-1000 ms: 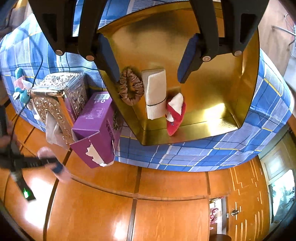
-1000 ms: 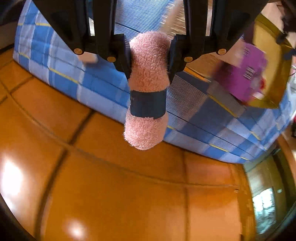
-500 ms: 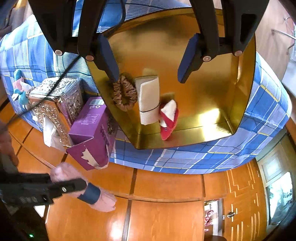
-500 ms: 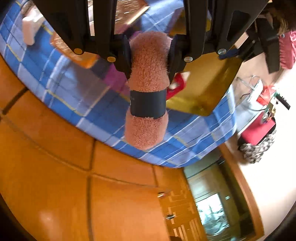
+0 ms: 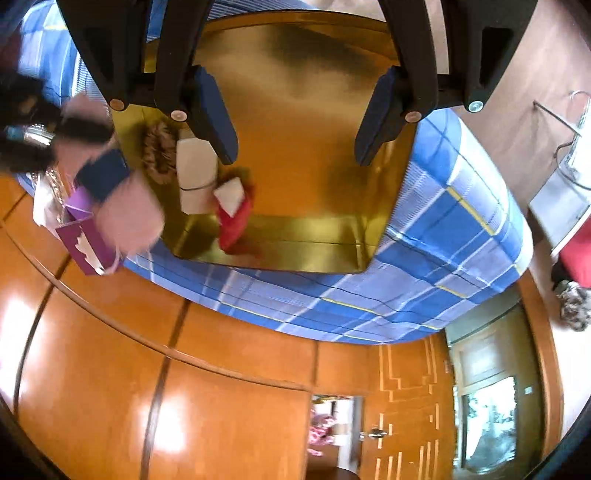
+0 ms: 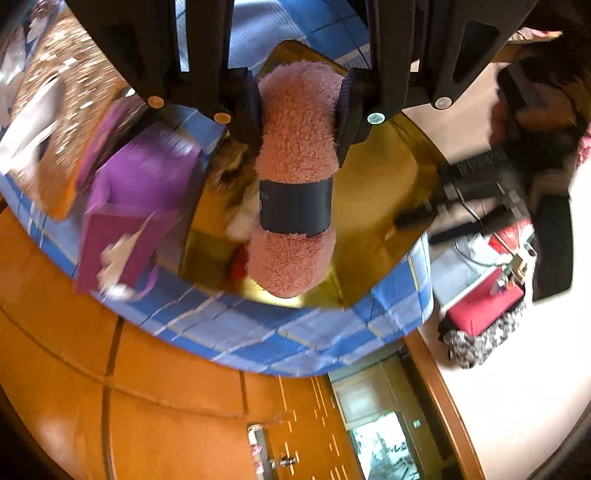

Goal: Organize soft objects
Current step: 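Carry the pink fluffy roll to the gold tray and release it with the right tool, then move both tools back toward the remaining soft items on the bed, then grasp the white sock bundle with the left tool while the right tool grasps the teal plush, then lower the sock bundle into the tray with the left tool while the right tool carries the plush, then carry the teal plush over the gold tray and release it with the right tool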

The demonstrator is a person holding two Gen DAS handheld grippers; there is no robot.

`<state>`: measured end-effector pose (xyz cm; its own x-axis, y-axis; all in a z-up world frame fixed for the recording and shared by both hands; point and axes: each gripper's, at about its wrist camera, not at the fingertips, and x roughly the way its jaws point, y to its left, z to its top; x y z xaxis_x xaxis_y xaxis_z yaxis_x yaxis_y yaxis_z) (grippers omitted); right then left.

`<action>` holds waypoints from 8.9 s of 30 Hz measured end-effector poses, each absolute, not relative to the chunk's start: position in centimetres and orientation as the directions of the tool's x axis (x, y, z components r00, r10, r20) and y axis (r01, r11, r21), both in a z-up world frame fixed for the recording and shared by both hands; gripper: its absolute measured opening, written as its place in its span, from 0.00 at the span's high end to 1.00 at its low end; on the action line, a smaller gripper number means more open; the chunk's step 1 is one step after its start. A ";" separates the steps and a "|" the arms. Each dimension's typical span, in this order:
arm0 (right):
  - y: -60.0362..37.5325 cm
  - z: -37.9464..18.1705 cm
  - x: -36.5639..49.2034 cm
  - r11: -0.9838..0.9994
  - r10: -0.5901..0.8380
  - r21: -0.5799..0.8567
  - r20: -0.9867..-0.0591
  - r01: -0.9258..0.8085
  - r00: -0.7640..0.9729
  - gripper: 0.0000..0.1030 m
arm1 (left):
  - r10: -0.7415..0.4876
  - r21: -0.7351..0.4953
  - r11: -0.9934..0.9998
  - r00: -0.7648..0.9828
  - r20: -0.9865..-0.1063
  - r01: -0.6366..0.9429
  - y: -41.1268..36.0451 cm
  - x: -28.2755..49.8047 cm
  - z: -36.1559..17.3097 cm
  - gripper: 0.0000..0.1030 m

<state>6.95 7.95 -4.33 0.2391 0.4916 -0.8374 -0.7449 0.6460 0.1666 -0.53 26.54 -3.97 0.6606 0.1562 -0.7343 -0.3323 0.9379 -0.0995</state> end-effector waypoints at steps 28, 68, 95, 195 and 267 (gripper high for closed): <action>8.0 -7.7 4.4 0.700 0.405 0.015 -0.832 -0.714 0.380 0.60 | 0.155 -0.037 0.966 0.691 -0.706 -0.255 22.7 -0.6 -3.5 0.30; -27.1 -6.4 -2.8 0.995 0.010 0.071 -0.764 0.069 0.646 0.59 | -0.356 -0.007 0.893 0.698 -0.621 0.449 -0.8 1.6 4.9 0.24; -36.5 -8.6 -5.1 0.925 -0.082 0.181 -0.765 0.334 0.639 0.59 | -0.397 -0.239 0.865 0.310 -0.864 0.441 -22.4 14.7 -11.3 0.45; -31.1 -12.1 5.1 0.983 -0.123 -0.033 -0.851 0.182 0.511 0.75 | 0.016 -0.175 0.941 0.553 -0.833 -0.290 25.6 8.7 -8.7 0.20; 10.3 -6.7 9.6 0.708 0.476 0.168 -0.831 -0.686 0.288 0.71 | 0.182 -0.082 0.940 0.690 -0.701 -0.332 24.7 -0.2 -2.8 0.19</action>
<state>9.60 10.27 -6.74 0.2877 0.4759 -0.8311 -0.6861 0.7079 0.1678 -0.21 24.71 -2.84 0.6900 0.1823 -0.7005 -0.3317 0.9398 -0.0821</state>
